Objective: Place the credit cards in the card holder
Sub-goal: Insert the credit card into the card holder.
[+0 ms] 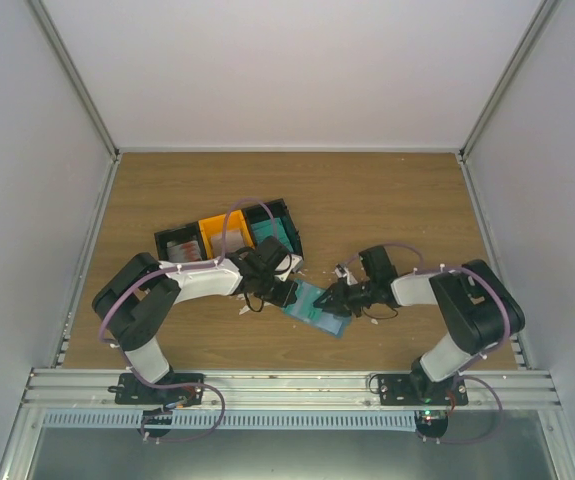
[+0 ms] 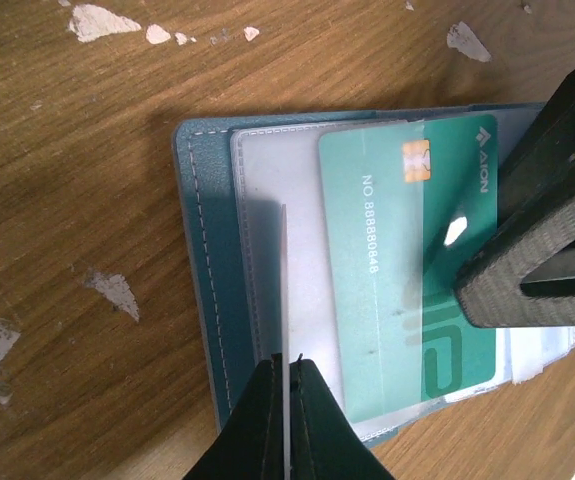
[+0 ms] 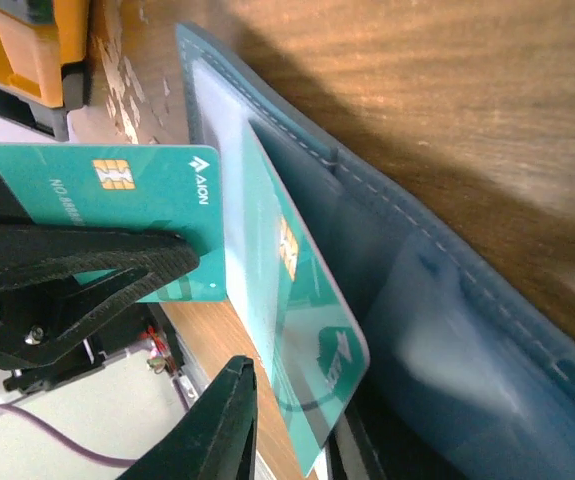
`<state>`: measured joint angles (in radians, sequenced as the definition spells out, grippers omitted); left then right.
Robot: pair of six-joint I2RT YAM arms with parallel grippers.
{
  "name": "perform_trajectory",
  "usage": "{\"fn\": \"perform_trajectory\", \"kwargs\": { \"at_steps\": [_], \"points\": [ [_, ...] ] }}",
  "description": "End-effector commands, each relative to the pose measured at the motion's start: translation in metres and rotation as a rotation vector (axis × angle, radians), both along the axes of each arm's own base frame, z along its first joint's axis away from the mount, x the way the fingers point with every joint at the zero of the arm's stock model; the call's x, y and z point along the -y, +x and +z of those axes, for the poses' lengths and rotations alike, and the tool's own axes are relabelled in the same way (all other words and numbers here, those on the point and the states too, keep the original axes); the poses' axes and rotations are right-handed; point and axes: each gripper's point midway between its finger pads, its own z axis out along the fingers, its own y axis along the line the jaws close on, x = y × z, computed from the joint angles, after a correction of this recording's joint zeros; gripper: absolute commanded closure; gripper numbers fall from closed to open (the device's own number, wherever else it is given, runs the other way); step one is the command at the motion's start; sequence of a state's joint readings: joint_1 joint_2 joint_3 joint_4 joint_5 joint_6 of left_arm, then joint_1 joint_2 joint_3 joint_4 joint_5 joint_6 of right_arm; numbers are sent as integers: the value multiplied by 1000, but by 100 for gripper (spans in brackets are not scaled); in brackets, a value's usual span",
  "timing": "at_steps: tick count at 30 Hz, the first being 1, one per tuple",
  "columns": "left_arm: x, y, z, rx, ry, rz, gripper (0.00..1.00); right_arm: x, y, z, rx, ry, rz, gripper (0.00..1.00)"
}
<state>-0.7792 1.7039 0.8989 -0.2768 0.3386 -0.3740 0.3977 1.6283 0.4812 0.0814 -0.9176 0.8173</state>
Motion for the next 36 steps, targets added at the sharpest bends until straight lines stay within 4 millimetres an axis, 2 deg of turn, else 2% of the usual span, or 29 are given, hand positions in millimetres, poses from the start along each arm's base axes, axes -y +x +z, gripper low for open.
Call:
{"fn": "perform_trajectory", "kwargs": {
  "at_steps": [1, 4, 7, 13, 17, 23, 28, 33, 36],
  "points": [
    [-3, -1, -10, 8, 20, 8, 100, 16, 1, -9, 12, -144, -55, 76],
    [-4, -1, -10, 9, 20, 8, 100, 20, 2, -5, 29, -174, -70, 70],
    [-3, -1, -10, 10, 14, 8, 100, 25, 2, -3, 37, -215, -79, 69],
    [-3, -3, -11, 5, 6, 5, 100, 17, 2, -6, 38, -210, -54, 85],
    [-4, -4, -11, 7, 7, 8, 100, 14, 0, -13, 25, -218, -42, 88],
    [-6, -5, -10, 9, 3, 15, 100, 4, 1, -8, 33, -186, -31, 93],
    [-4, -3, 2, 35, -26, 22, 100, -1, 2, -6, 31, -177, -37, 95],
    [-4, 4, 30, 107, -77, 54, 100, 0, 3, -8, 18, -195, -74, 99],
    [-10, 5, 36, 129, -70, 79, 100, 2, 4, -10, 11, -209, -94, 99]
  ]
}}
